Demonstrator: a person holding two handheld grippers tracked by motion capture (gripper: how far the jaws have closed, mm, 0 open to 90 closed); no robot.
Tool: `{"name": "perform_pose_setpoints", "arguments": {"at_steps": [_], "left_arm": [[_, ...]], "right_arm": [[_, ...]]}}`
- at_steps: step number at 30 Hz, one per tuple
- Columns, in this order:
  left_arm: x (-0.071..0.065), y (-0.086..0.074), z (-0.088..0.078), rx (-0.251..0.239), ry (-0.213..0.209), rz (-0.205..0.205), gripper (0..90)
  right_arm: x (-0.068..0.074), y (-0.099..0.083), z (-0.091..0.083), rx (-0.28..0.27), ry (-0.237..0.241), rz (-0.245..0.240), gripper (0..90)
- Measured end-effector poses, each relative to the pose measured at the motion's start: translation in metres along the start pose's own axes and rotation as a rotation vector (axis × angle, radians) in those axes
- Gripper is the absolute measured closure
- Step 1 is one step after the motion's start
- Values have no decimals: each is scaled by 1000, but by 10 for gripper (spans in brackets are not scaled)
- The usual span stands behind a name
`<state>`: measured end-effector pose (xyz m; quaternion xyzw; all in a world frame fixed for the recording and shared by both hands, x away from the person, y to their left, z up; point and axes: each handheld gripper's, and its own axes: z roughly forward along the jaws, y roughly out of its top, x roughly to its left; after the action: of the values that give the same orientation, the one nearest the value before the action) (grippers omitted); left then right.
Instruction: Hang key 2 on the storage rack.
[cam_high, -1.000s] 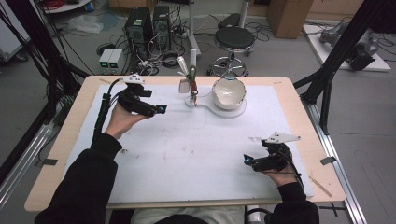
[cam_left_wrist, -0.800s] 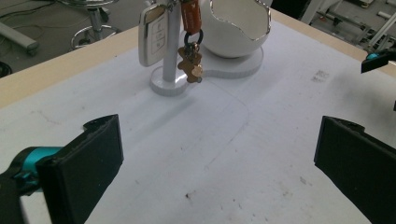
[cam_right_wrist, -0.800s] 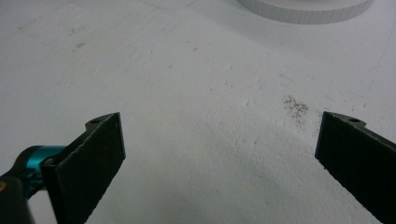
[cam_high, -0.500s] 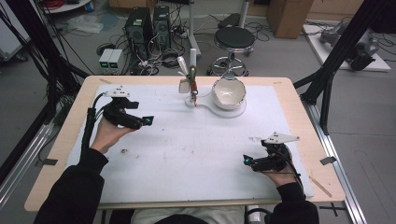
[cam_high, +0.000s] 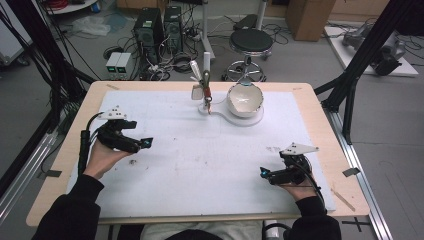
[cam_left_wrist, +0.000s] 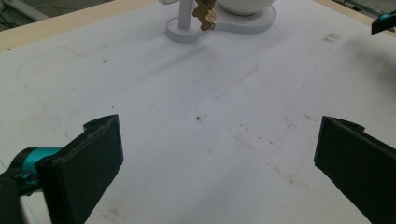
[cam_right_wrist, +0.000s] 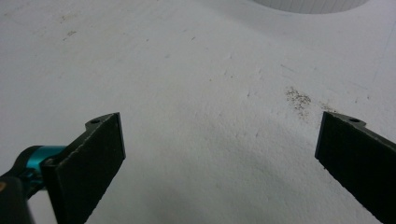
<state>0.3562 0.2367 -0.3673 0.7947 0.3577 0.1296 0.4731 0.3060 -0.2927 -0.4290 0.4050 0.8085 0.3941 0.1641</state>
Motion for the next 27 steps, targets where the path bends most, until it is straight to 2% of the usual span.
{"name": "perform_pose_setpoints", "arguments": {"at_steps": [3, 9, 11, 18, 24, 27], "left_arm": [[-2, -6, -5, 24, 23, 19, 17], [-10, -20, -11, 49, 41, 39, 17], [-11, -27, -15, 51, 48, 26, 17], [-7, -61, -30, -23, 87, -28, 17], [-10, -79, -40, -86, 93, -24, 17], [-13, -87, -42, -79, 88, -20, 17]], "right_arm": [[0, 0, 0, 0, -3, 2, 6], [0, -1, 1, 8, -6, -4, 7], [0, -1, 2, 8, -6, -6, 7], [0, -2, 3, 15, -14, -10, 7], [0, -1, 5, 22, -10, -12, 6], [1, 0, 6, 20, -7, -13, 7]]}}
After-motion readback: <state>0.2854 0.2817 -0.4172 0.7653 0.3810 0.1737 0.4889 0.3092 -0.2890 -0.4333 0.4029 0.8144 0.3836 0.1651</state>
